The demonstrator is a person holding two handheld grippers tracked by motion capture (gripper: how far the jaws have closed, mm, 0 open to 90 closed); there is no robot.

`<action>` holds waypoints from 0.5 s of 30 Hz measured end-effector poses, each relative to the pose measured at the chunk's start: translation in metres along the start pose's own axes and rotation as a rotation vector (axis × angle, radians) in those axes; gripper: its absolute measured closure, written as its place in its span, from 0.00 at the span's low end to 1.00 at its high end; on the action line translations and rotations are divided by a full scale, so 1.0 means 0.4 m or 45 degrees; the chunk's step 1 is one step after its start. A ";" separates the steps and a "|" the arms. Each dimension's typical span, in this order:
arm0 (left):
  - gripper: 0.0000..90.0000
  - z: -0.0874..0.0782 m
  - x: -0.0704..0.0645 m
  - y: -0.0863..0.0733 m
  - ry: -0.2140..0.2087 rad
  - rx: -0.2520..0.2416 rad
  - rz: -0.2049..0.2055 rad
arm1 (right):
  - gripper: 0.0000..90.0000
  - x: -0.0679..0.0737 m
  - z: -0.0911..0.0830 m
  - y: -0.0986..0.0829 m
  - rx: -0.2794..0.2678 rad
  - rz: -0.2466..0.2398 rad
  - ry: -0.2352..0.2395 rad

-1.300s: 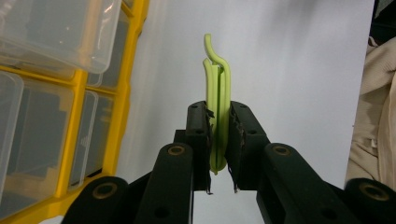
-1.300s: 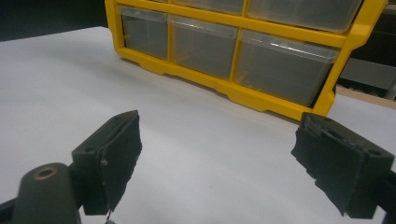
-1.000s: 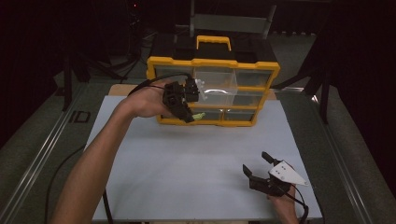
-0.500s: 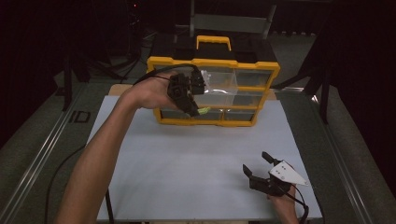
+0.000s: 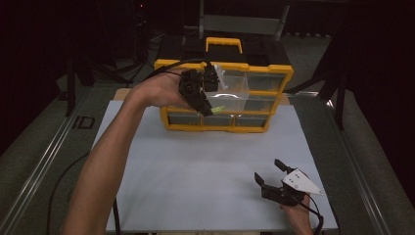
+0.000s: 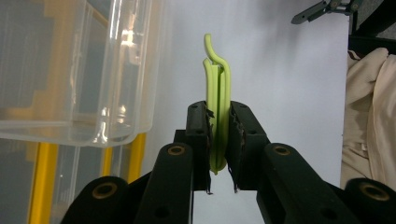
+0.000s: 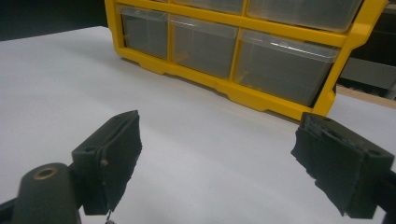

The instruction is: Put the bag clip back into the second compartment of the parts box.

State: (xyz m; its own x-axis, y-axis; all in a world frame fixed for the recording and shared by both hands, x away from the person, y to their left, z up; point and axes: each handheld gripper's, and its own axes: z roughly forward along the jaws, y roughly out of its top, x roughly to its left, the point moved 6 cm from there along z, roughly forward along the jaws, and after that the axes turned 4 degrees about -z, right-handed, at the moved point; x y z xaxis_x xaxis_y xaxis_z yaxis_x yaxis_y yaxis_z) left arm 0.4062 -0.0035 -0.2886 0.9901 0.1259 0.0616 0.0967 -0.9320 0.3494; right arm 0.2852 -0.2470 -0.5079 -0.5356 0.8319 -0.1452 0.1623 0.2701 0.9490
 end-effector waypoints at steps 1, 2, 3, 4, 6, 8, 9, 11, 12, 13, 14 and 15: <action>0.89 -0.002 0.001 0.002 0.002 -0.003 0.001 | 0.16 0.000 0.000 0.000 0.001 0.001 0.001; 0.89 -0.004 0.003 0.004 0.003 -0.002 0.003 | 0.16 0.000 0.000 0.000 0.001 0.001 0.001; 0.89 -0.005 0.002 0.005 0.000 -0.002 -0.001 | 0.16 0.001 0.000 0.000 0.001 0.001 0.001; 0.89 -0.008 0.005 0.006 0.005 0.001 0.003 | 0.16 0.001 0.000 0.000 0.001 0.000 0.001; 0.89 -0.011 0.004 0.010 -0.007 0.001 -0.014 | 0.16 0.000 0.001 0.000 0.001 -0.001 0.001; 0.89 -0.016 0.007 0.014 -0.005 0.000 -0.011 | 0.16 0.000 0.001 0.000 0.001 -0.001 0.000; 0.89 -0.018 0.008 0.017 -0.007 -0.004 -0.014 | 0.16 0.000 0.001 0.000 0.002 -0.001 0.001; 0.89 -0.022 0.009 0.022 -0.010 -0.009 -0.014 | 0.16 0.000 0.001 0.000 0.002 -0.001 0.001; 0.89 -0.024 0.012 0.025 -0.006 -0.011 -0.007 | 0.16 0.001 0.001 -0.001 0.002 -0.001 0.001; 0.89 -0.025 0.013 0.027 -0.005 -0.010 -0.014 | 0.16 0.001 0.001 -0.001 0.003 -0.002 0.001; 0.89 -0.026 0.015 0.030 -0.001 -0.006 -0.008 | 0.16 0.001 0.001 -0.001 0.003 -0.002 0.001; 0.89 -0.026 0.017 0.033 0.002 -0.004 -0.010 | 0.16 0.001 0.002 -0.001 0.004 -0.004 0.000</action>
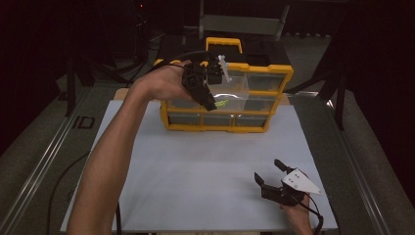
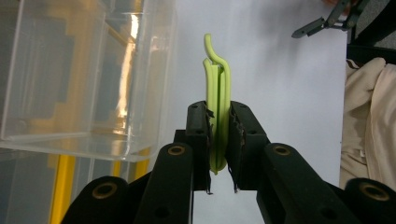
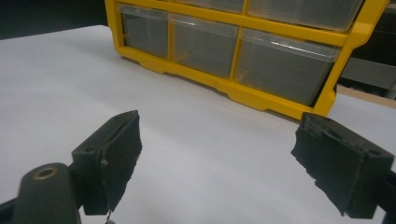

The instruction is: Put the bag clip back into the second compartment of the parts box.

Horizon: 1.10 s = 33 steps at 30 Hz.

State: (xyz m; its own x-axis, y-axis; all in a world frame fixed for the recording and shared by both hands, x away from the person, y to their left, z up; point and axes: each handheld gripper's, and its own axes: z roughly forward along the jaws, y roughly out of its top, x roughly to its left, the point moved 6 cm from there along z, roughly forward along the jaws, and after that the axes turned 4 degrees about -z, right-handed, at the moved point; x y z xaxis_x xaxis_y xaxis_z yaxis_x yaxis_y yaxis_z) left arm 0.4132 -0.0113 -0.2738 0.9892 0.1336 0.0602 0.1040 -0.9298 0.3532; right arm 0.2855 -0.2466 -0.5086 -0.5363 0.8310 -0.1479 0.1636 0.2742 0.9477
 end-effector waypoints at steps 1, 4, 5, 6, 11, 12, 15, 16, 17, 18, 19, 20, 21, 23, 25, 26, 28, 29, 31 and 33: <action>0.89 0.000 0.000 0.002 0.001 0.005 -0.015 | 0.16 0.000 0.000 0.000 0.001 -0.001 -0.001; 0.89 -0.003 0.004 0.010 -0.001 0.009 -0.029 | 0.16 0.001 0.001 0.000 0.001 0.000 0.002; 0.89 -0.005 0.005 0.012 0.001 0.003 -0.041 | 0.16 0.002 0.001 -0.001 0.003 0.000 0.003; 0.89 -0.007 0.006 0.015 0.001 0.000 -0.049 | 0.16 0.002 0.001 -0.001 0.003 -0.001 0.004; 0.89 -0.017 0.015 0.023 0.015 -0.004 -0.057 | 0.16 0.004 0.002 -0.001 0.004 -0.005 0.008; 0.89 -0.019 0.017 0.025 0.018 -0.002 -0.059 | 0.16 0.005 0.003 -0.001 0.004 -0.005 0.009; 0.89 -0.022 0.025 0.029 0.023 0.001 -0.072 | 0.16 0.007 0.004 -0.001 0.004 -0.005 0.010; 0.89 -0.024 0.028 0.031 0.023 0.000 -0.070 | 0.16 0.007 0.003 -0.001 0.004 -0.006 0.011; 0.89 -0.024 0.028 0.032 0.018 -0.003 -0.081 | 0.16 0.007 0.003 -0.001 0.004 -0.005 0.010; 0.89 -0.025 0.031 0.033 0.021 0.001 -0.079 | 0.16 0.006 0.003 -0.001 0.004 -0.004 0.010; 0.89 -0.025 0.033 0.034 0.023 -0.001 -0.083 | 0.16 0.006 0.004 -0.001 0.005 -0.003 0.010; 0.89 -0.026 0.035 0.035 0.018 0.001 -0.086 | 0.16 0.005 0.004 -0.002 0.005 -0.003 0.010; 0.89 -0.026 0.038 0.037 0.023 0.000 -0.083 | 0.16 0.005 0.003 -0.002 0.006 0.000 0.011; 0.89 -0.028 0.044 0.039 0.024 0.002 -0.096 | 0.16 0.006 0.004 -0.002 0.005 -0.002 0.011; 0.89 -0.029 0.050 0.042 0.031 0.003 -0.109 | 0.16 0.006 0.004 -0.002 0.004 -0.003 0.011; 0.89 -0.030 0.055 0.044 0.037 0.002 -0.109 | 0.16 0.006 0.004 -0.002 0.004 -0.003 0.011; 0.89 -0.033 0.066 0.048 0.074 -0.001 -0.118 | 0.16 0.005 0.004 -0.002 0.005 0.001 0.012; 0.89 -0.035 0.072 0.049 0.088 -0.004 -0.132 | 0.16 0.005 0.003 -0.001 0.004 0.000 0.012; 0.89 -0.035 0.078 0.049 0.088 -0.003 -0.141 | 0.16 0.004 0.003 -0.002 0.003 0.002 0.012; 0.89 -0.035 0.082 0.050 0.093 0.008 -0.152 | 0.16 0.003 0.004 -0.002 0.004 0.001 0.012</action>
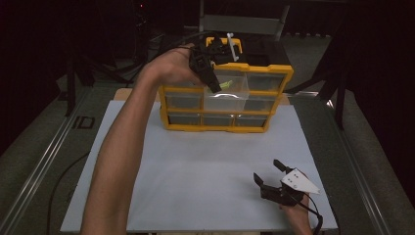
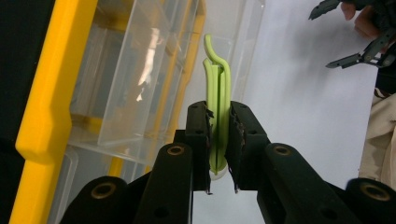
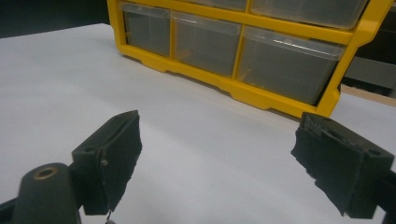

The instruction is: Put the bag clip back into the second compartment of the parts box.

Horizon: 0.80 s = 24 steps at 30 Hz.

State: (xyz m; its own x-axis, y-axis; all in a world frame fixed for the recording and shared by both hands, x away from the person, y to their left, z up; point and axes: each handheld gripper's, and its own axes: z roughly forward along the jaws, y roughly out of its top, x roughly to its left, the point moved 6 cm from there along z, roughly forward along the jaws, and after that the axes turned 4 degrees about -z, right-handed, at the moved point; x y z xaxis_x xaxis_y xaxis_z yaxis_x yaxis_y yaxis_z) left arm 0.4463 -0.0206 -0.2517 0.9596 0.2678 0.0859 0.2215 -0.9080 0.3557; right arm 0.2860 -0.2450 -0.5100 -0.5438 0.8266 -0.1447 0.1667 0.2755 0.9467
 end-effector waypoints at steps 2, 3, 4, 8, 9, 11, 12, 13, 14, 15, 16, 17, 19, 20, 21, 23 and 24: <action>0.89 0.000 0.004 0.003 0.002 -0.001 -0.009 | 0.16 0.001 0.001 0.000 0.002 0.001 0.003; 0.89 -0.001 0.007 0.005 0.006 -0.002 -0.011 | 0.16 0.002 0.001 -0.001 0.004 0.001 0.003; 0.89 -0.001 0.008 0.007 0.001 -0.009 -0.022 | 0.16 0.002 0.001 -0.001 0.005 0.001 0.004; 0.89 0.002 0.017 0.015 0.006 -0.004 -0.028 | 0.16 0.001 0.001 0.000 0.002 0.001 0.002; 0.89 0.003 0.017 0.017 0.008 -0.003 -0.036 | 0.16 0.001 0.001 0.000 0.001 0.002 0.001; 0.89 0.004 0.021 0.021 0.012 -0.007 -0.033 | 0.16 -0.001 0.000 0.000 -0.001 0.000 -0.001; 0.89 0.006 0.021 0.023 0.011 -0.007 -0.043 | 0.16 -0.002 0.000 0.000 -0.002 0.000 -0.001; 0.89 0.007 0.021 0.025 0.005 -0.006 -0.047 | 0.16 -0.002 0.000 0.000 0.000 0.001 -0.001; 0.89 0.009 0.024 0.027 0.013 -0.003 -0.038 | 0.16 -0.002 0.000 0.000 0.000 0.000 -0.001; 0.89 0.009 0.024 0.027 0.013 -0.003 -0.038 | 0.16 -0.002 0.000 0.000 0.000 0.000 -0.001; 0.89 0.013 0.026 0.030 0.016 0.003 -0.047 | 0.16 -0.001 0.000 0.000 0.000 0.002 0.000; 0.89 0.015 0.026 0.031 0.016 0.008 -0.053 | 0.16 -0.001 0.000 0.000 0.000 -0.003 -0.001; 0.89 0.019 0.025 0.034 0.009 0.010 -0.050 | 0.16 0.000 0.000 0.000 0.000 -0.003 0.001; 0.89 0.020 0.023 0.034 0.008 0.014 -0.054 | 0.16 0.000 0.000 0.000 0.000 -0.003 0.000; 0.89 0.022 0.023 0.035 0.007 0.013 -0.059 | 0.16 0.000 -0.001 0.000 -0.001 -0.003 0.000; 0.88 0.022 0.028 0.038 0.020 -0.004 -0.092 | 0.16 0.000 -0.001 0.000 -0.001 -0.003 0.001; 0.80 0.022 0.033 0.040 0.011 -0.020 -0.152 | 0.16 0.000 -0.001 0.000 0.000 -0.003 0.002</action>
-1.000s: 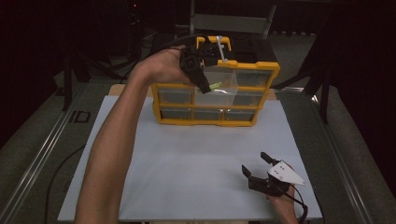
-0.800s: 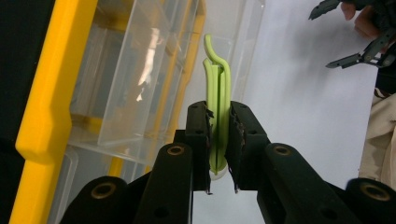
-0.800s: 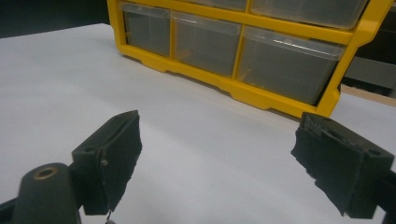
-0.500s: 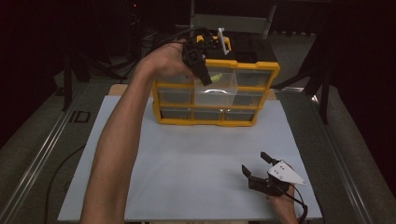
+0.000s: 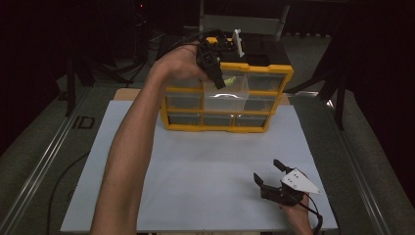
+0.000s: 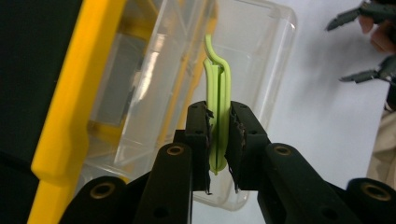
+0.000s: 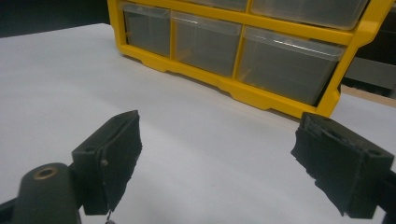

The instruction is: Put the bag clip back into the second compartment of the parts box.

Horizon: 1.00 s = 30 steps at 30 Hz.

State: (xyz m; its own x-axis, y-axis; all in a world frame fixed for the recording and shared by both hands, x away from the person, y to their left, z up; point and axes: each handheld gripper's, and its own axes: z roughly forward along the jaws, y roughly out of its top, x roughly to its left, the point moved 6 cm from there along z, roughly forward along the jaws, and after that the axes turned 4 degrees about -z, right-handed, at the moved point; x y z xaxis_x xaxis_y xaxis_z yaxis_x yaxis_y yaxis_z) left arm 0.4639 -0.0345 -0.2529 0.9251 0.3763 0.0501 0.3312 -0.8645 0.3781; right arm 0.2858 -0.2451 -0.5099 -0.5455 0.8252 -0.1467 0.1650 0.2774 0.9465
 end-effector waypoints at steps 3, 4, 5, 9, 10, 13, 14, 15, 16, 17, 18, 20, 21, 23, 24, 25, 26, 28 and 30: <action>0.31 -0.001 0.010 0.005 0.041 -0.055 -0.056 | 0.16 0.002 0.000 0.001 0.000 -0.002 0.002; 0.20 0.000 0.011 0.004 0.051 -0.052 -0.081 | 0.16 0.002 -0.001 0.001 -0.001 -0.003 0.002; 0.13 0.002 0.012 0.002 0.065 -0.039 -0.095 | 0.16 0.002 -0.001 0.001 -0.002 -0.005 0.002; 0.02 0.007 0.003 -0.010 0.080 0.002 -0.088 | 0.16 0.002 0.000 0.001 0.000 0.000 0.003; 0.01 0.007 0.001 -0.012 0.080 0.008 -0.080 | 0.16 0.002 0.000 0.001 0.000 -0.002 0.002; 0.01 0.008 -0.009 -0.020 0.073 0.016 -0.065 | 0.16 0.003 0.001 0.001 0.000 -0.005 0.002; 0.01 0.008 -0.012 -0.023 0.070 0.014 -0.066 | 0.16 0.003 0.001 0.000 0.001 -0.006 0.002; 0.01 0.008 -0.013 -0.025 0.069 0.010 -0.055 | 0.16 0.003 0.001 0.000 0.002 -0.004 0.002; 0.01 0.008 -0.015 -0.028 0.071 0.002 -0.059 | 0.16 0.004 0.001 0.000 0.003 -0.005 0.002; 0.01 0.007 -0.017 -0.031 0.067 0.000 -0.055 | 0.16 0.004 0.001 0.000 0.003 -0.006 0.002; 0.01 0.007 -0.020 -0.035 0.066 0.002 -0.049 | 0.16 0.004 0.001 0.000 0.002 -0.006 0.001; 0.01 0.008 -0.022 -0.046 0.084 0.016 -0.038 | 0.16 0.003 0.001 0.000 0.002 -0.003 -0.002; 0.01 0.008 -0.022 -0.052 0.095 0.023 -0.037 | 0.16 0.003 0.000 0.000 0.003 -0.001 -0.002; 0.01 0.010 -0.021 -0.065 0.100 0.029 -0.049 | 0.16 0.002 0.001 -0.001 0.005 0.005 0.000; 0.01 0.012 -0.022 -0.071 0.094 0.027 -0.048 | 0.16 0.002 0.001 -0.001 0.007 0.004 0.000; 0.01 0.013 -0.022 -0.077 0.093 0.027 -0.050 | 0.16 0.002 0.002 -0.001 0.007 0.002 -0.001; 0.01 0.015 -0.024 -0.081 0.093 0.023 -0.044 | 0.16 0.003 0.002 -0.001 0.006 -0.004 0.001; 0.01 0.019 -0.030 -0.089 0.086 0.029 -0.036 | 0.16 0.005 0.002 -0.001 0.007 -0.005 0.001; 0.01 0.023 -0.034 -0.096 0.091 0.036 -0.041 | 0.16 0.004 0.002 -0.001 0.008 -0.006 0.000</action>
State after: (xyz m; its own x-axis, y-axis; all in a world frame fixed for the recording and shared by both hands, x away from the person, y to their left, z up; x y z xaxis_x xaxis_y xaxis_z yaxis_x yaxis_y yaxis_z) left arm 0.4404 -0.0096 -0.2766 0.8986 0.4261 0.1045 0.3666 -0.8602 0.3546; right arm 0.2855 -0.2435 -0.5107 -0.5465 0.8238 -0.1511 0.1675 0.2842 0.9440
